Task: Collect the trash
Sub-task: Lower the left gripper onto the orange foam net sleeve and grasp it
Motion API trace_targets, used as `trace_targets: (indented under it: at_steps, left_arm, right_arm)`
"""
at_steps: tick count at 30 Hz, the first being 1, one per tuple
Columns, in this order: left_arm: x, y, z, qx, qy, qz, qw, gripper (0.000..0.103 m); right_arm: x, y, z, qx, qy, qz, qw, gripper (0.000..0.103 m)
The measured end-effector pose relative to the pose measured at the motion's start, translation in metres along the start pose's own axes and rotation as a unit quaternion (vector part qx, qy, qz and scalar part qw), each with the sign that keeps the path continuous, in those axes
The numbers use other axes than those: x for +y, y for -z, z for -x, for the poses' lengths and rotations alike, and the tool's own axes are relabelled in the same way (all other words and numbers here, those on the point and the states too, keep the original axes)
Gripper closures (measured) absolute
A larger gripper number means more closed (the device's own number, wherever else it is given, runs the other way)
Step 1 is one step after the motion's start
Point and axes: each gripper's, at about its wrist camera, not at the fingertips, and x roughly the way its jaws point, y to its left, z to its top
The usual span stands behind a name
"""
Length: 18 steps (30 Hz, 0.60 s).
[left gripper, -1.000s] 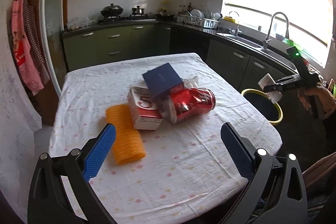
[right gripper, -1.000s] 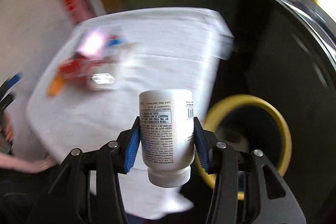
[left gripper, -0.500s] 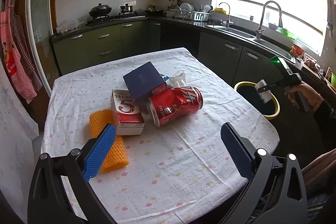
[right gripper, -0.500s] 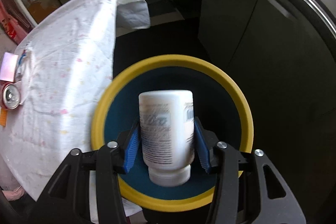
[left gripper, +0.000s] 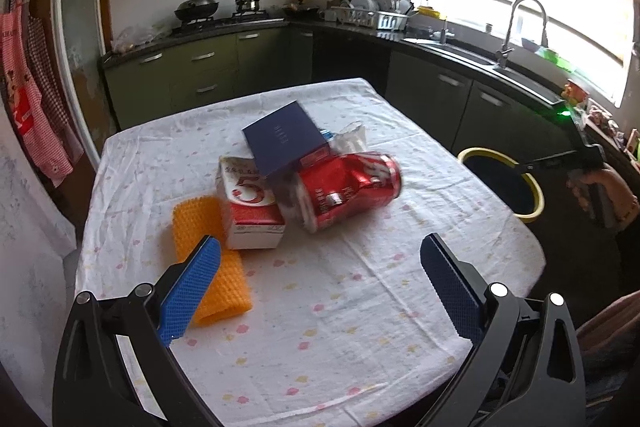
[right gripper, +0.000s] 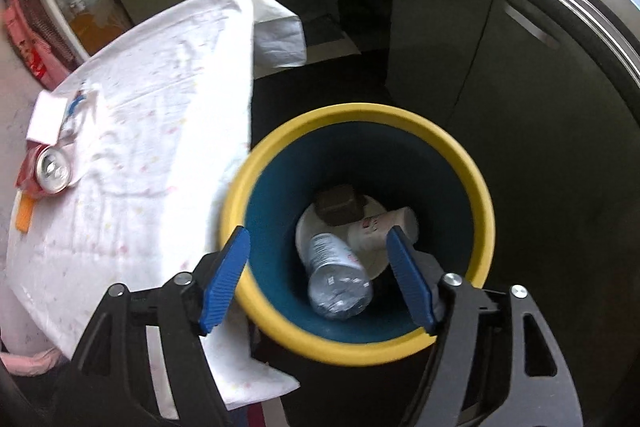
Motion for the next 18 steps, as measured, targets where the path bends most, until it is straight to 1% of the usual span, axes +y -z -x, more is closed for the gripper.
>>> trace_targets:
  at_steps: [5, 10, 13, 18]
  left_arm:
    - [0.019, 0.0, -0.016, 0.022, -0.035, 0.019, 0.999, 0.005]
    - [0.047, -0.002, -0.047, 0.056, -0.082, 0.036, 0.9944, 0.005]
    - [0.061, 0.0, -0.069, 0.081, -0.094, 0.049, 0.9911, 0.005]
    - [0.072, 0.007, -0.106, 0.122, -0.114, 0.042, 0.9851, 0.005]
  right_arm:
    - [0.019, 0.004, 0.002, 0.003, -0.016, 0.017, 1.0, 0.035]
    - [0.033, 0.004, 0.001, 0.003, -0.032, 0.029, 0.999, 0.034]
    - [0.039, 0.004, -0.003, 0.008, -0.039, 0.035, 0.999, 0.034]
    - [0.045, 0.006, -0.008, 0.015, -0.049, 0.04, 0.998, 0.034]
